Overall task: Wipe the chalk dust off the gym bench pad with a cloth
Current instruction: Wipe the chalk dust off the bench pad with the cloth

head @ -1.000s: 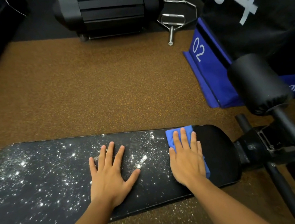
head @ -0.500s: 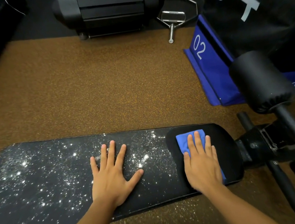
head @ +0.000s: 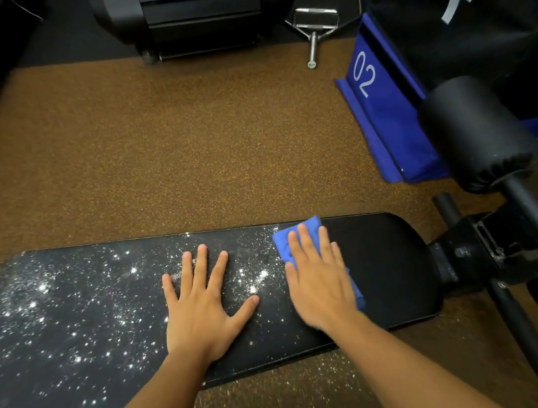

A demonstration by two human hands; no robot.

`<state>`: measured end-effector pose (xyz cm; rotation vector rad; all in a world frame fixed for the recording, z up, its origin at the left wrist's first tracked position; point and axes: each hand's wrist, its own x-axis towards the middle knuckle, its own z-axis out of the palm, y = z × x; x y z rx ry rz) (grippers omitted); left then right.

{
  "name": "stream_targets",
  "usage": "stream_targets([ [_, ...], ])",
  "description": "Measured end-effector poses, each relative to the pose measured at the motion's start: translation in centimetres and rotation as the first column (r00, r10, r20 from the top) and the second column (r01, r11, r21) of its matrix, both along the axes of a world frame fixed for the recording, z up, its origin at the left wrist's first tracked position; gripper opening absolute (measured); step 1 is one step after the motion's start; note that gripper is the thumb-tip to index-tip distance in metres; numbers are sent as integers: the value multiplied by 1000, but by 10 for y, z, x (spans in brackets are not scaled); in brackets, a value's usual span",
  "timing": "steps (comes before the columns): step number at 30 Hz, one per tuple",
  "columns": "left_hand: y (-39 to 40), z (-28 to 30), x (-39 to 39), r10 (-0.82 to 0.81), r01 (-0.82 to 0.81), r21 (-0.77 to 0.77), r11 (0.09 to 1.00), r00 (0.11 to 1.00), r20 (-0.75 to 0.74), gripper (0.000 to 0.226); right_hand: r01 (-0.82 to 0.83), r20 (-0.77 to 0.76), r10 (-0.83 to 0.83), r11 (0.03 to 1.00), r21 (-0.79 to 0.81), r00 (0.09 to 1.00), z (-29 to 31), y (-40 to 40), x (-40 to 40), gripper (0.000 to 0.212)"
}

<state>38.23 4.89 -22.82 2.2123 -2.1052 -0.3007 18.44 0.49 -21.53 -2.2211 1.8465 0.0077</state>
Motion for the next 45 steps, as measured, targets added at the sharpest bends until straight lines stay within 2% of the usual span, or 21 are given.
stream_targets([
  [4,1,1,1,-3,3,5,1000,1000,4,90,-56,14,56,998,-38,998,-3,43,-11,57],
  [7,1,1,1,-10,10,10,1000,1000,5,89,-14,5,14,999,-52,1000,-6,57,-35,58],
  [13,1,3,0,-5,5,14,1000,1000,-2,90,183,-29,-185,982,-53,982,-4,15,-31,64],
  [17,-1,4,0,1,-1,11,1000,1000,-22,87,235,-36,-235,972,-19,971,-6,-12,-10,60],
  [21,0,3,1,3,-2,15,1000,1000,-13,83,204,-41,-204,979,-2,978,-3,-19,2,60],
  [26,1,0,1,5,-5,-10,1000,1000,-31,79,34,-26,-35,999,-12,999,0,11,7,68],
  [30,2,-1,2,1,-2,-20,1000,999,-43,77,-34,-12,33,998,-52,999,-3,44,1,60],
  [35,3,0,3,-13,12,-15,1000,999,-49,77,9,-19,-10,999,-43,1000,-6,49,-17,59],
  [45,2,-3,5,-12,10,-33,999,999,-49,76,187,-36,-187,982,10,982,2,-5,7,60],
])
